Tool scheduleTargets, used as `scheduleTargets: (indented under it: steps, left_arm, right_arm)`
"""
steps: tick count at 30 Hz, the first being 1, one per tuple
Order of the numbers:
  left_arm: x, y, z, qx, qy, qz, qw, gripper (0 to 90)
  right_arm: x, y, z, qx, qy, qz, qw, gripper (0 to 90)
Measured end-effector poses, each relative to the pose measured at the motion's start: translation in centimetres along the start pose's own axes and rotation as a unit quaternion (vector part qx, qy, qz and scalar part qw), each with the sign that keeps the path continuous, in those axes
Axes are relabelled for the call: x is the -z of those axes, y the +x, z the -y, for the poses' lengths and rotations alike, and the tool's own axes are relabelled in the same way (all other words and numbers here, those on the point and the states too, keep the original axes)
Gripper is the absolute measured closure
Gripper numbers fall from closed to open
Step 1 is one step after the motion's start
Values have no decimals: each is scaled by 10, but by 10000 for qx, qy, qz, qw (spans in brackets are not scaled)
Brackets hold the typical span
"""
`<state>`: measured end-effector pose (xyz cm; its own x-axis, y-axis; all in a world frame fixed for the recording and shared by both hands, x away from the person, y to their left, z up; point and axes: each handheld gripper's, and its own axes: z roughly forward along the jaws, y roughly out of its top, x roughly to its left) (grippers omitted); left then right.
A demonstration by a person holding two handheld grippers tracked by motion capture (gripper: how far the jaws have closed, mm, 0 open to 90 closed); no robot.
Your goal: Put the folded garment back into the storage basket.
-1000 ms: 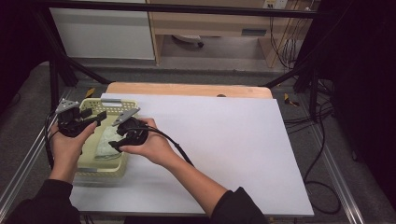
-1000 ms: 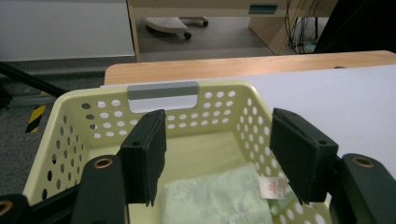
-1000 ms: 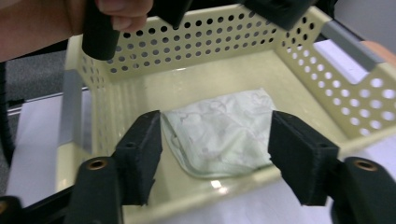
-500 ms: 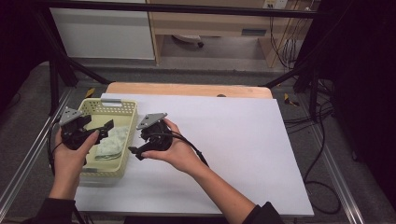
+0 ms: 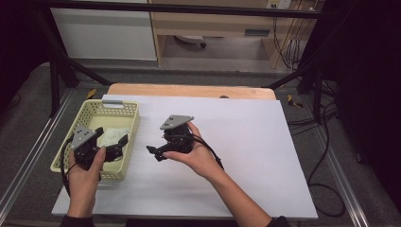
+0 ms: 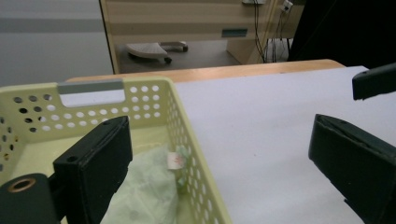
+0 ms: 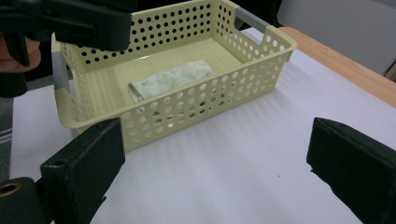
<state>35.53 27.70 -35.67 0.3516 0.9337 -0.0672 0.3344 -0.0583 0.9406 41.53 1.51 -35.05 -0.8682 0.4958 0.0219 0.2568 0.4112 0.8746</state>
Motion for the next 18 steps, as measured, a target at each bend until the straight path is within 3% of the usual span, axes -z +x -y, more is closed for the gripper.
scheduleTargets:
  steps: [4, 12, 18]
  left_arm:
    - [-5, -9, 6, -28, 29, 163, 9999, 55]
    - [-7, -23, 12, -79, -36, 344, 9994, 54]
    - [-1, -25, 23, -109, -179, 303, 9993, 55]
  right_arm:
    - [7, -9, 7, -126, 15, 71, 9999, 30]
    - [26, -14, 16, 55, -21, 232, 9997, 22]
    - [44, -15, 13, 143, -149, 324, 9993, 28]
